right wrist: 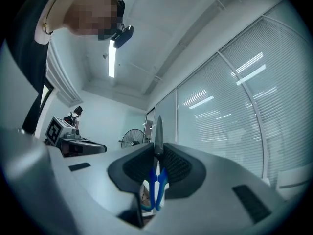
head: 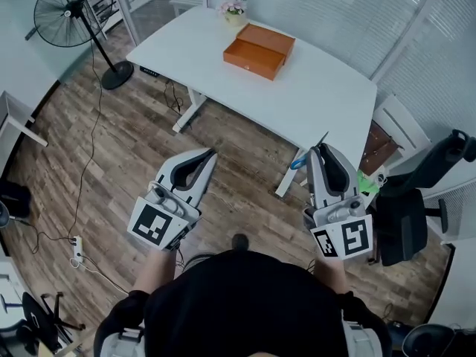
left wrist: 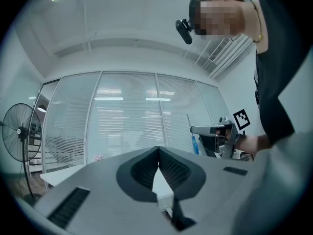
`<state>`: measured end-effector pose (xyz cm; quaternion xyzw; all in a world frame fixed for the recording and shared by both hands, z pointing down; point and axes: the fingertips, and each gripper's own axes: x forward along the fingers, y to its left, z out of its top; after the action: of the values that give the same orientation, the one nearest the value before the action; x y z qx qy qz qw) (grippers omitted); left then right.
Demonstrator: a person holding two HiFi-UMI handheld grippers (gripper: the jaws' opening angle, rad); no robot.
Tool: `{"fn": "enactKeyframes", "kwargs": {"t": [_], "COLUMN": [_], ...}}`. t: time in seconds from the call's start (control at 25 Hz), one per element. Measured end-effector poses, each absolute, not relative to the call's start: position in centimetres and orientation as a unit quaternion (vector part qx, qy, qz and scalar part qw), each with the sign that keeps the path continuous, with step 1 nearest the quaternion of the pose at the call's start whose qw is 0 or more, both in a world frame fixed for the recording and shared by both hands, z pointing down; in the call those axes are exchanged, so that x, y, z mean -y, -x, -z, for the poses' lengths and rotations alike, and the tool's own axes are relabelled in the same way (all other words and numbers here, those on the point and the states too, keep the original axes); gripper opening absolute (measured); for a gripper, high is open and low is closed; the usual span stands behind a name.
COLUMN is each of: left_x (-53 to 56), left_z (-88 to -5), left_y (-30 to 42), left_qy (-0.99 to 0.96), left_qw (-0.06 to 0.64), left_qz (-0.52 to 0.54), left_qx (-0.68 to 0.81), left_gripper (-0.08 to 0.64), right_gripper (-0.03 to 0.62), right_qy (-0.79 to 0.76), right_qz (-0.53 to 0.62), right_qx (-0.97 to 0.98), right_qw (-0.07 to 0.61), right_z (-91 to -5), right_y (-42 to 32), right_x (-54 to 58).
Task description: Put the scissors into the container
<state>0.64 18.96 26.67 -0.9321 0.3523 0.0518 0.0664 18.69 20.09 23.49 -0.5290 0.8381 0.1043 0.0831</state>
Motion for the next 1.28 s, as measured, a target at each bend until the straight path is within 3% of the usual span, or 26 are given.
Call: {"fn": "enactKeyframes", "kwargs": {"t": [1.28], "left_x": [-17.4], "left_z": [-27.2], "left_y": [-0.5], "left_qy": [0.933], "left_qw": [0.054], "left_qz": [-0.039], "left_qx": [-0.353], "left_gripper": [0.014], "right_gripper": [0.066], "right_qy": [0.503], "right_qz": [-0.096], "right_qx": [-0.854], "right_qw": [0.091], "right_z": [-24.1], "right_y": [-17.3], "right_x": [-18.5]}}
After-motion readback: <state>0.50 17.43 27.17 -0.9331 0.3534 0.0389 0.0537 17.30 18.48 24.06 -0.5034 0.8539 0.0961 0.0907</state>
